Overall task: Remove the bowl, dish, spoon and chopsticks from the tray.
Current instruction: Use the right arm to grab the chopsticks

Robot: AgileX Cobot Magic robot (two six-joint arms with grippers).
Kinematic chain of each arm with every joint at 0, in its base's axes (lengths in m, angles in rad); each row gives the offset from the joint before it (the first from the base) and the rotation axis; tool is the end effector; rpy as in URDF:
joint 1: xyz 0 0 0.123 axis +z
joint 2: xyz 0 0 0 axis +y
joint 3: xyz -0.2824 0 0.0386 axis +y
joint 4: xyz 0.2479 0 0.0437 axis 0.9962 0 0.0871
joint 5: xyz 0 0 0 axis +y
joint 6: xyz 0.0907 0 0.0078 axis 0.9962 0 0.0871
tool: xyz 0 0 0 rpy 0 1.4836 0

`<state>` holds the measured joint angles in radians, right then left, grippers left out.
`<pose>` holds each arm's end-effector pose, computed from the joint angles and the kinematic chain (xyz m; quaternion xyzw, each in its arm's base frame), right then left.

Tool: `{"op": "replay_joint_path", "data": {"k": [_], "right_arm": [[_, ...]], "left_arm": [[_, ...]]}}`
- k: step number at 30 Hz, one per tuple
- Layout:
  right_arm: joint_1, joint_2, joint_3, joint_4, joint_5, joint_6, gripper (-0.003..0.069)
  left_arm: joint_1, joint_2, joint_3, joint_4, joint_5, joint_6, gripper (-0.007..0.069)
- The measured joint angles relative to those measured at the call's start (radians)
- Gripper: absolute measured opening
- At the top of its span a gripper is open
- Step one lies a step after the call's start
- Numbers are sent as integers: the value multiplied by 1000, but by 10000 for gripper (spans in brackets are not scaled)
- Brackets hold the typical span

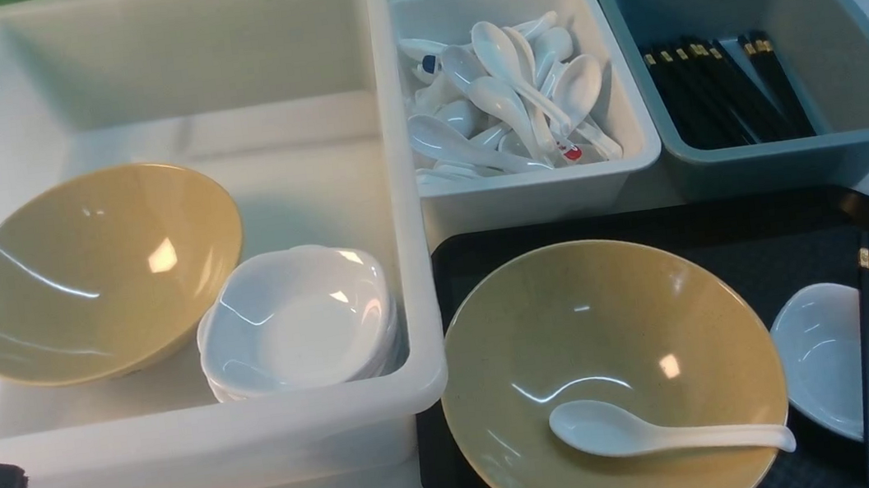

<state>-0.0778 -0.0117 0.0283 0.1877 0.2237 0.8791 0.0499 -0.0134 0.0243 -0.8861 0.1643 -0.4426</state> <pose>0.0558 -0.0005 0.1842 0.3975 0.6452 0.3221 0.5674 0.0562 -0.0088 0.1962 -0.4190 0.5817 -0.4499 0.5326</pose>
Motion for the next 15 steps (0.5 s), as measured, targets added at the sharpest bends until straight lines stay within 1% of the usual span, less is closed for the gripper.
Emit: {"op": "replay_joint_path", "data": {"k": [2, 3, 4, 5, 6, 7, 8, 9, 10, 11, 12, 13, 14, 15], "right_arm": [[0, 0, 0, 1, 0, -73, 239], [0, 0, -1, 1, 1, -121, 239], [0, 0, -2, 1, 3, -131, 239], [0, 0, -34, 1, 27, -238, 237], [0, 0, -34, 1, 27, -238, 237], [0, 10, -97, 1, 43, -349, 226], [0, 28, -138, 1, 54, -410, 216], [0, 73, -208, 1, 66, -509, 194], [0, 115, -260, 1, 84, -576, 175], [0, 164, -328, 1, 103, -661, 155], [0, 262, -417, 1, 143, -744, 122], [0, 354, -527, 1, 211, -864, 83], [0, 416, -576, 0, 247, -903, 63], [0, 492, -656, 0, 319, -948, 48]], "left_arm": [[0, 0, -29, 6, 14, 73, -11], [0, 0, -70, 19, 24, 148, -11], [0, 0, -78, 22, 26, 162, -11], [0, 2, -151, 61, 50, 294, -11], [0, 3, -161, 72, 60, 312, -11], [0, 27, -234, 117, 105, 452, -11], [0, 54, -286, 144, 137, 514, -11], [0, 110, -339, 185, 192, 592, -11], [0, 169, -393, 220, 238, 642, -11], [0, 220, -436, 242, 266, 665, -11], [0, 302, -502, 296, 332, 699, -11], [0, 400, -582, 344, 393, 716, -11], [0, 455, -628, 385, 438, 723, -11], [0, 510, -673, 418, 499, 728, -11]]}}
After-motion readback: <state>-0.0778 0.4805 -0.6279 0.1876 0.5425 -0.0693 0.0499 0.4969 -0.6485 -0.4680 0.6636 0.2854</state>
